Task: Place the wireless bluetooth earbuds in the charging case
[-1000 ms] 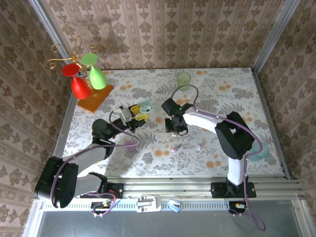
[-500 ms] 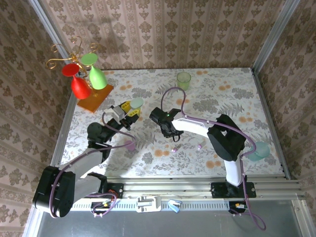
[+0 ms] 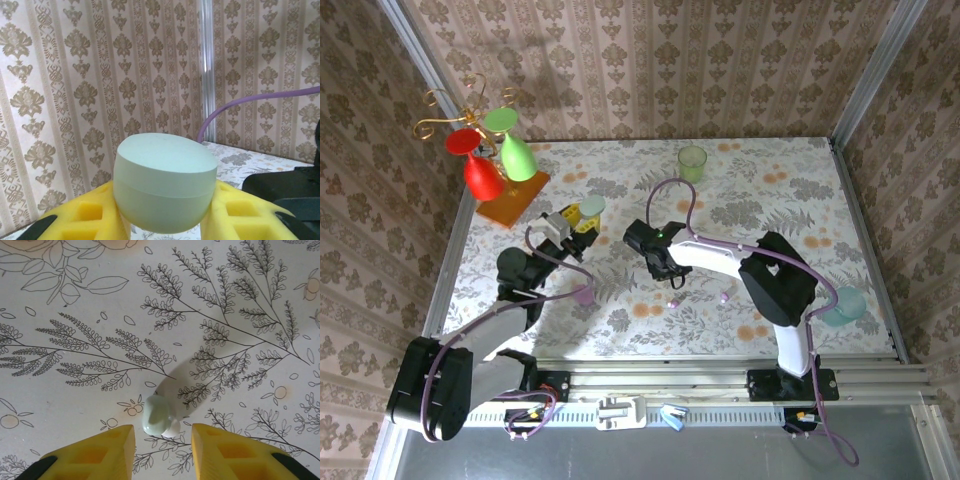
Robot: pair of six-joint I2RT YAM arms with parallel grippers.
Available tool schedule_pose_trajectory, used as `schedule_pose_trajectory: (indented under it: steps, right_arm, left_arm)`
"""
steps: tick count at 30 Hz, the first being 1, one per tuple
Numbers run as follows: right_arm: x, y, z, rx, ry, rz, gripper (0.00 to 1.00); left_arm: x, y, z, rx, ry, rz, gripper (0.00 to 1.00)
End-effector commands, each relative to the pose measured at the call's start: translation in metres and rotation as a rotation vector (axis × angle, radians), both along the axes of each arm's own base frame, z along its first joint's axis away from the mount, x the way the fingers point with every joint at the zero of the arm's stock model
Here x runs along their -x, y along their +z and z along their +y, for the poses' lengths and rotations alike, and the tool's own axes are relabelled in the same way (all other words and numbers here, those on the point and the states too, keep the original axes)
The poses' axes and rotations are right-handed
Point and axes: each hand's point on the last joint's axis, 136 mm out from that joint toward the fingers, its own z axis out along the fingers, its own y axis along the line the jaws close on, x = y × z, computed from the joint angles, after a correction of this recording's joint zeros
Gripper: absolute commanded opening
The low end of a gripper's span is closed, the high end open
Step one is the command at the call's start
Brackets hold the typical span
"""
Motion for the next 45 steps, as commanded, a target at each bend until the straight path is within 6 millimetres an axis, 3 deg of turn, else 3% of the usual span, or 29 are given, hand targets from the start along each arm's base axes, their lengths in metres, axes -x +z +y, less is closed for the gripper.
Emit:
schedule_pose_trajectory:
  steps: [1,4,8,12,18,29,39,45]
  right_arm:
    - [-0.007,0.038,0.003,-0.086,0.007,-0.102,0.36]
    - [-0.010,0.073,0.019,-0.236,0.119,-0.219,0.42]
    - [-0.008,0.136,0.031,-0.399,0.318,-0.449,0.54]
    - [0.019,0.197,0.048,-0.570,0.597,-0.574,0.70]
    - [0.030,0.243,0.066,-0.666,0.789,-0.662,0.82]
    - [0.007,0.256,0.085,-0.713,0.816,-0.689,0.84]
    - [-0.007,0.259,0.078,-0.696,0.771,-0.701,0.84]
    - [-0.009,0.246,0.081,-0.683,0.785,-0.666,0.84]
  left_arm:
    - [-0.007,-0.003,0.006,0.004,0.034,0.028,0.20]
    - [-0.010,-0.008,-0.001,-0.004,-0.023,0.072,0.20]
    - [-0.005,-0.007,-0.013,0.008,-0.112,0.086,0.20]
    - [0.004,-0.007,-0.025,0.002,-0.220,0.101,0.20]
    - [0.019,-0.010,-0.042,-0.005,-0.324,0.109,0.19]
    - [0.038,-0.007,-0.051,-0.004,-0.418,0.112,0.20]
    - [0.046,-0.002,-0.054,0.000,-0.454,0.099,0.21]
    - [0.046,-0.001,-0.053,0.004,-0.447,0.098,0.21]
